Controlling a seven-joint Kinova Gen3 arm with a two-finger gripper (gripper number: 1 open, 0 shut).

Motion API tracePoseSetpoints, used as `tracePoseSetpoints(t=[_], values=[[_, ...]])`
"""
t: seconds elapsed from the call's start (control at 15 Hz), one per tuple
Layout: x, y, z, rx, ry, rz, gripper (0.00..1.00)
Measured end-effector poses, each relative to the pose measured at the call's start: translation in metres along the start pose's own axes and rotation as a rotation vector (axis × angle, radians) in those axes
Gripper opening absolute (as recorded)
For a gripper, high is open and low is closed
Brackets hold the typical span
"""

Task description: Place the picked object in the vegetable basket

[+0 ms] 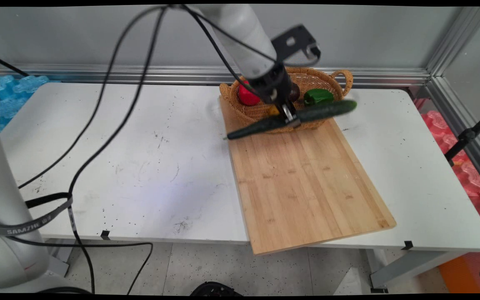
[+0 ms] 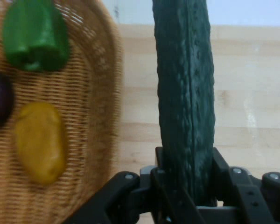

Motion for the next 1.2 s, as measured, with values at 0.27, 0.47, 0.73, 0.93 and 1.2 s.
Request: tracePoseSetpoints(t=[0.27,0.47,0.73,0.93,1.2], values=[[0.003,-0.024,-0.039,0.050,0.016,-0.023,0.00],[0.003,-0.044,-0.050,0.090,0.020,-0.052,0.00],[0.005,-0.075,-0.044,0.141,0.020,-0.094,0.00],[0.008,-0.096,-0.031,0.177,0.021,-0.130,0.00],[0.017,-0.115,-0.008,0.210,0.025,-0.166,0.00]])
